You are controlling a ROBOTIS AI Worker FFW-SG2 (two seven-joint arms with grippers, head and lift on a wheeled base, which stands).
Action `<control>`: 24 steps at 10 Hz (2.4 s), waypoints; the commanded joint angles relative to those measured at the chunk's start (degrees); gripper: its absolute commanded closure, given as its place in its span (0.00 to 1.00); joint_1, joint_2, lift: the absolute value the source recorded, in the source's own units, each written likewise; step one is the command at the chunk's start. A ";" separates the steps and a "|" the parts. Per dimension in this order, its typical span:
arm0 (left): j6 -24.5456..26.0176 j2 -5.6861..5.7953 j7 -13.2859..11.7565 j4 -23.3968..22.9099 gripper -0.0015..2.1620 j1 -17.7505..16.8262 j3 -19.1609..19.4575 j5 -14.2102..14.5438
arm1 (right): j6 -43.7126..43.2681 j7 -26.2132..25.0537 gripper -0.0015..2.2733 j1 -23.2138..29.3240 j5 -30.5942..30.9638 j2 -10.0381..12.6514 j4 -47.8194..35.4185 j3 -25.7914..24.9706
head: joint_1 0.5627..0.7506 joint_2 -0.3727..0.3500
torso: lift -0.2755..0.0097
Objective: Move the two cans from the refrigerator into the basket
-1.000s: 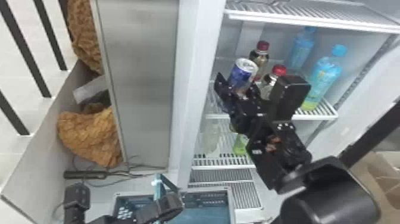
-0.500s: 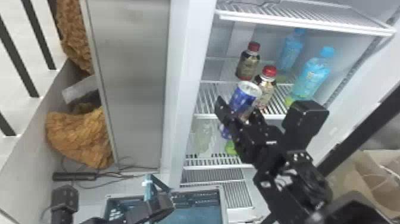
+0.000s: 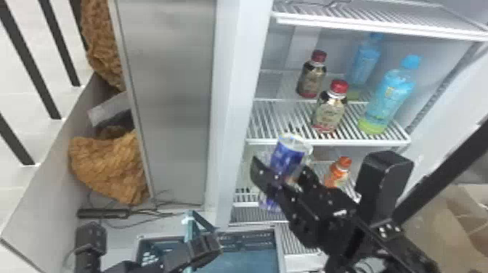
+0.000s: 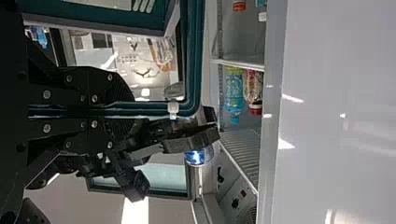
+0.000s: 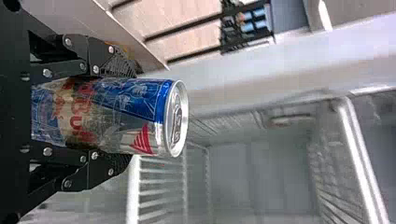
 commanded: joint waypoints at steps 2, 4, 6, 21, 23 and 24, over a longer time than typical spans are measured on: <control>-0.14 0.00 -0.01 0.00 0.55 -0.09 0.16 -0.01 | 3.16 1.85 0.53 4.03 -2.00 -0.82 -2.96 0.00 | 0.70 0.31 | 0.86; -0.42 0.00 -0.01 0.00 0.55 -0.09 0.27 -0.01 | 5.55 2.99 0.53 7.54 -2.12 -0.82 -4.93 0.00 | 0.70 0.33 | 0.86; -0.42 0.00 -0.01 0.00 0.55 -0.09 0.39 -0.01 | 8.64 3.61 0.53 10.78 -2.00 -0.73 -6.48 -0.68 | 0.70 0.34 | 0.86; -0.56 0.18 -0.01 0.00 0.55 -0.09 -0.07 -0.01 | 11.04 11.43 0.11 14.72 0.74 1.73 -5.21 -7.65 | 0.70 0.29 | 0.86; -0.42 0.18 -0.01 0.00 0.55 0.06 0.27 -0.01 | 4.85 11.78 0.11 19.08 1.65 3.05 -5.92 -11.65 | 0.70 0.22 | 0.86; -0.42 0.09 -0.01 0.00 0.55 0.06 0.16 -0.01 | 1.19 12.57 0.11 20.62 2.45 3.58 -5.78 -13.02 | 0.70 0.18 | 0.86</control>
